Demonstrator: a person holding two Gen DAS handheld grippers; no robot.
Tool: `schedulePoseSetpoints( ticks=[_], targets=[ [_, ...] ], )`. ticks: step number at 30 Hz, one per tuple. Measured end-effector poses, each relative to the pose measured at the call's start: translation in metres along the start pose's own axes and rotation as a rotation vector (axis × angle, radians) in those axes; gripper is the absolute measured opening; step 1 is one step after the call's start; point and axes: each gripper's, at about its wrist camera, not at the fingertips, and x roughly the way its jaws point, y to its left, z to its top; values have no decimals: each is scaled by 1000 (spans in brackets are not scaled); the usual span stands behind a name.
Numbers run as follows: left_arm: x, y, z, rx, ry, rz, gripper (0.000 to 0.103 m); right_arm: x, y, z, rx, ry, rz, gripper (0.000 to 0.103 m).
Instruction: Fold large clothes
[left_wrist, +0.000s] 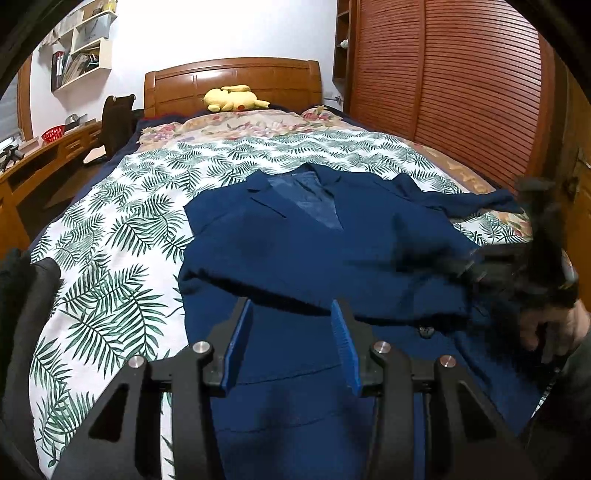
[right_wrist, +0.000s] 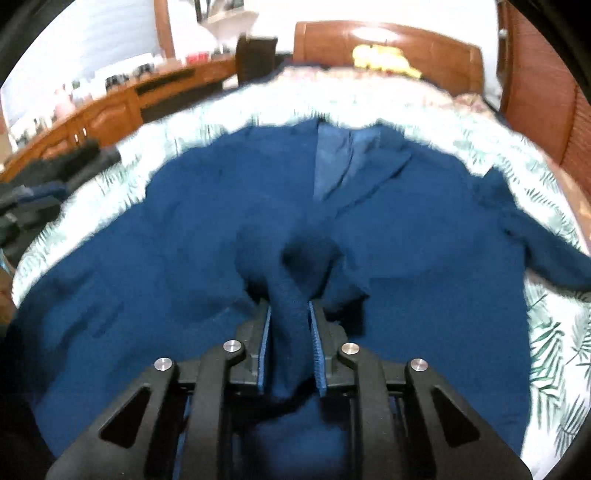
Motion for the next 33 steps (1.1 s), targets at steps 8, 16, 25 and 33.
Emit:
schedulePoseSetpoints(
  ticks=[8,16,25,33],
  targets=[
    [2,4,2,-15,-2,2,43,-78,-23,14,61,-155,-31,11],
    [4,-2,6,-17,-18,-2,43,-67,-43,-1,120,-79,-118,62],
    [12,-9,7,-11,-10,-9,43,-52,-27,-5,82,-52,-71,62],
    [13,-14,7,-3,-13,-10,43,-18,19,-16,-32,40,4,62]
  ],
)
